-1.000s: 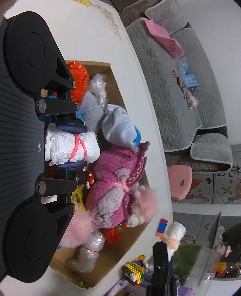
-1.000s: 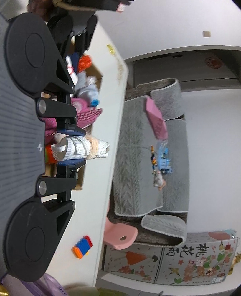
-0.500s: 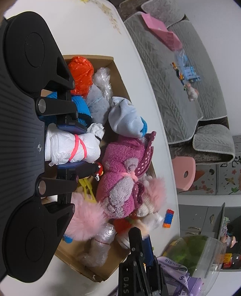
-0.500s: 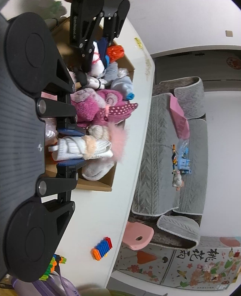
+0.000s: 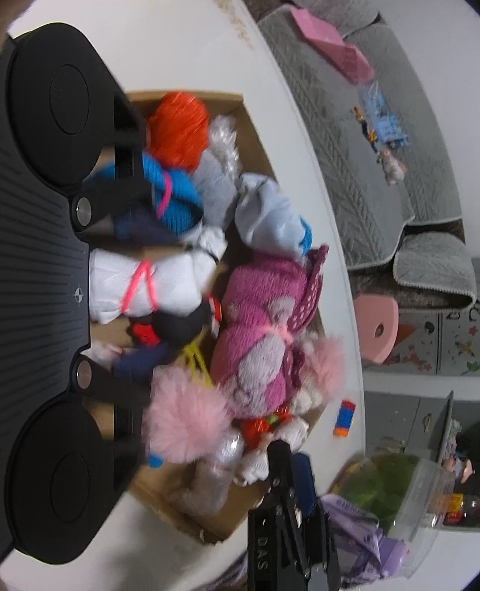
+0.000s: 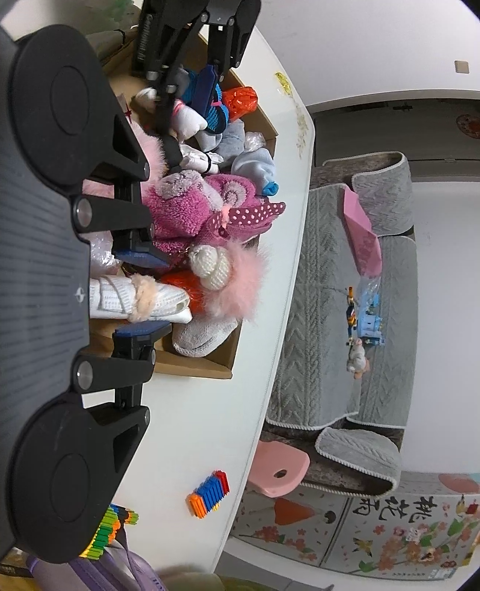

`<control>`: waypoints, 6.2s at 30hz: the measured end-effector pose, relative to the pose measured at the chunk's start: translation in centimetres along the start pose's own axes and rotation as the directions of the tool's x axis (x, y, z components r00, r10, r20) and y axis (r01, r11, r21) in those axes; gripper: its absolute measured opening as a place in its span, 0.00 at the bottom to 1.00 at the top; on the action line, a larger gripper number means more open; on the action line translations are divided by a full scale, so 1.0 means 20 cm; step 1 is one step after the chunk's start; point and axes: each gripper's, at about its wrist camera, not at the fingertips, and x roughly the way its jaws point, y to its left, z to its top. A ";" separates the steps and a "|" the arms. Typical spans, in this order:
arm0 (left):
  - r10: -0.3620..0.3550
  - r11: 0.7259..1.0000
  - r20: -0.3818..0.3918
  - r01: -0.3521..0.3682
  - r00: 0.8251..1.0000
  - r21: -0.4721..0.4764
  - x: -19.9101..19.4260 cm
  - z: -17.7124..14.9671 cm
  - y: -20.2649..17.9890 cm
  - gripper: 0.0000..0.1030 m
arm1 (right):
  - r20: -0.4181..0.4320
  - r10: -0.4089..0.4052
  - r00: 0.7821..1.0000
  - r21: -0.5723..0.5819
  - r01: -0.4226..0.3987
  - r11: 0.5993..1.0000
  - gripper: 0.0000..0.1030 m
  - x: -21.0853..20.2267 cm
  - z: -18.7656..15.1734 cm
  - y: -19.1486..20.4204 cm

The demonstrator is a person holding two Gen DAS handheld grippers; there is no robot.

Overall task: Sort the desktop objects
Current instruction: 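Open both tools to drop the two socks into the tray, then move both tools back toward the last two socks on the table, then grasp the green-banded white sock with the left tool while the right tool grasps the black-banded sock, then lift and carry both socks over the cardboard tray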

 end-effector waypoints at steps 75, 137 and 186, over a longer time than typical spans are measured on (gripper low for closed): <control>0.323 0.916 0.013 -0.309 0.946 -0.255 -0.48 -0.73 0.38 0.39 | -0.140 0.463 0.875 -0.410 -0.477 0.778 0.42 0.02 -0.35 0.97; 0.141 0.980 0.269 -0.095 0.953 -0.175 -0.46 0.22 0.19 0.31 | 0.376 0.272 0.886 -0.068 -0.266 0.962 0.20 -0.33 0.32 0.07; 0.052 0.996 0.072 -0.046 0.996 -0.077 -0.16 -0.12 0.07 0.32 | 0.005 0.234 0.972 -0.176 -0.229 0.957 0.22 0.14 0.13 0.37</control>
